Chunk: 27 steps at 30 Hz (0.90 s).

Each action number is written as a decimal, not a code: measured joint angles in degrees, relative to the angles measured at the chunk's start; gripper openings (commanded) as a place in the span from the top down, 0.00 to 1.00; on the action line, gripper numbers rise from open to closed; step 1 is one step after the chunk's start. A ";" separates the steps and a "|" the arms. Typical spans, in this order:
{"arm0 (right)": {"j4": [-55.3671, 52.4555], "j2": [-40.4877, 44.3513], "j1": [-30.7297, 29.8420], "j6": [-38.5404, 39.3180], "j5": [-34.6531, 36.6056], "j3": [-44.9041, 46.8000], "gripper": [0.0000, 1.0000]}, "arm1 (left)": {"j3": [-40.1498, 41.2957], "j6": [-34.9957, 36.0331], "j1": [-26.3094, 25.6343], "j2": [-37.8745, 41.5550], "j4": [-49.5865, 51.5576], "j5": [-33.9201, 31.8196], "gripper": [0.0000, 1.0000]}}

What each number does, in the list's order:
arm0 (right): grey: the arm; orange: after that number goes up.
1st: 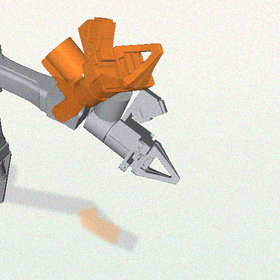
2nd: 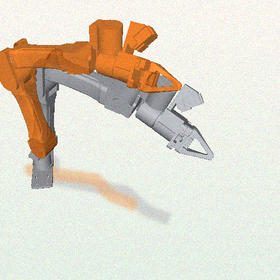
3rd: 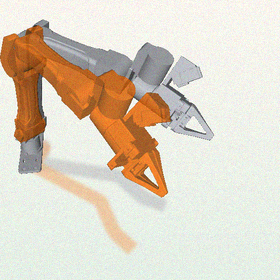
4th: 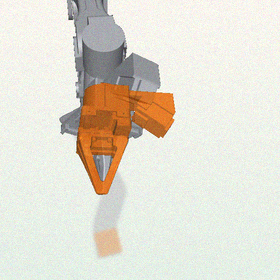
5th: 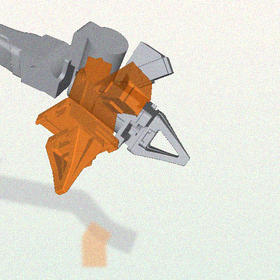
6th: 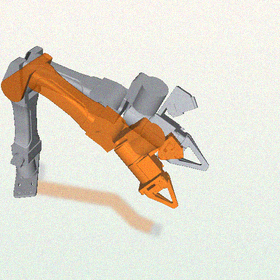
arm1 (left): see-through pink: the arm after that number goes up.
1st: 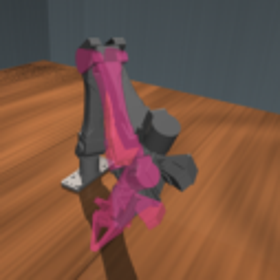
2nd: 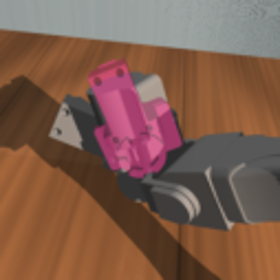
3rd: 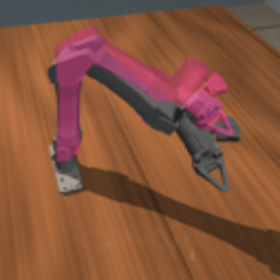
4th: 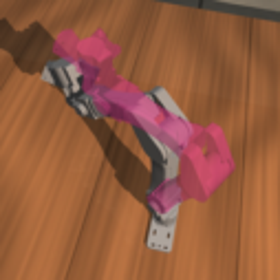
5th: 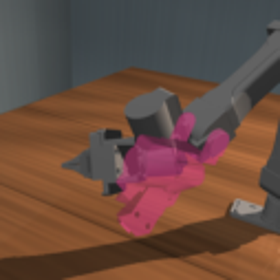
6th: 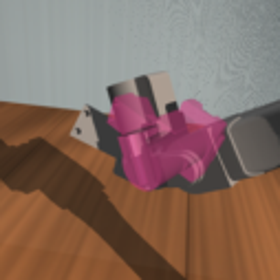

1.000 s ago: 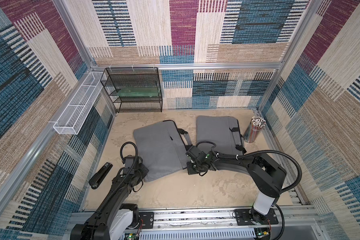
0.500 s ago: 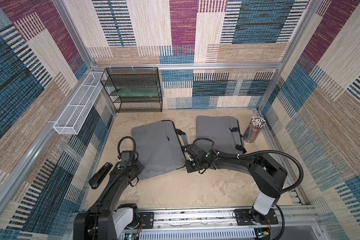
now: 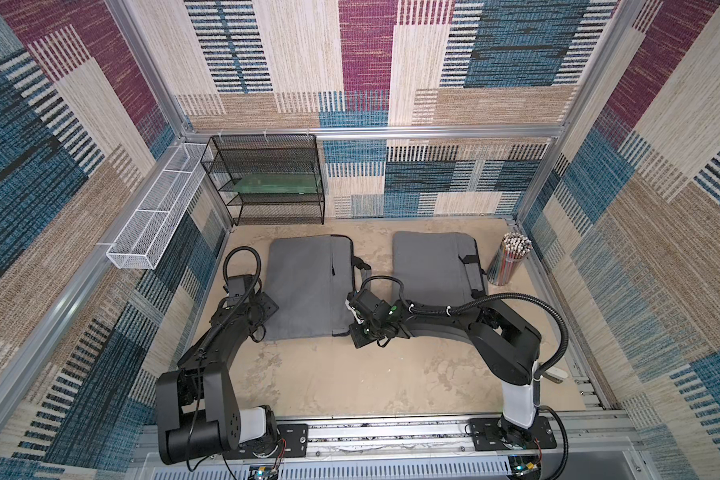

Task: Open the zippered laptop bag and take out the laptop
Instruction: Unzip the zipper on the zippered laptop bag.

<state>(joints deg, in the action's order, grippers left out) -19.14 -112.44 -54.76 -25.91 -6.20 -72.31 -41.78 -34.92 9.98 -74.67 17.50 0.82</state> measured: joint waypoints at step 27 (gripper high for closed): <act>6.21 0.74 -4.42 5.42 -7.21 1.55 1.00 | 17.79 -21.70 -23.54 15.89 -2.69 9.16 0.34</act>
<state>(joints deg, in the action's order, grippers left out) -12.93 -111.70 -59.18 -20.49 -13.41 -70.76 -23.99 -56.62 -13.56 -58.78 14.81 9.98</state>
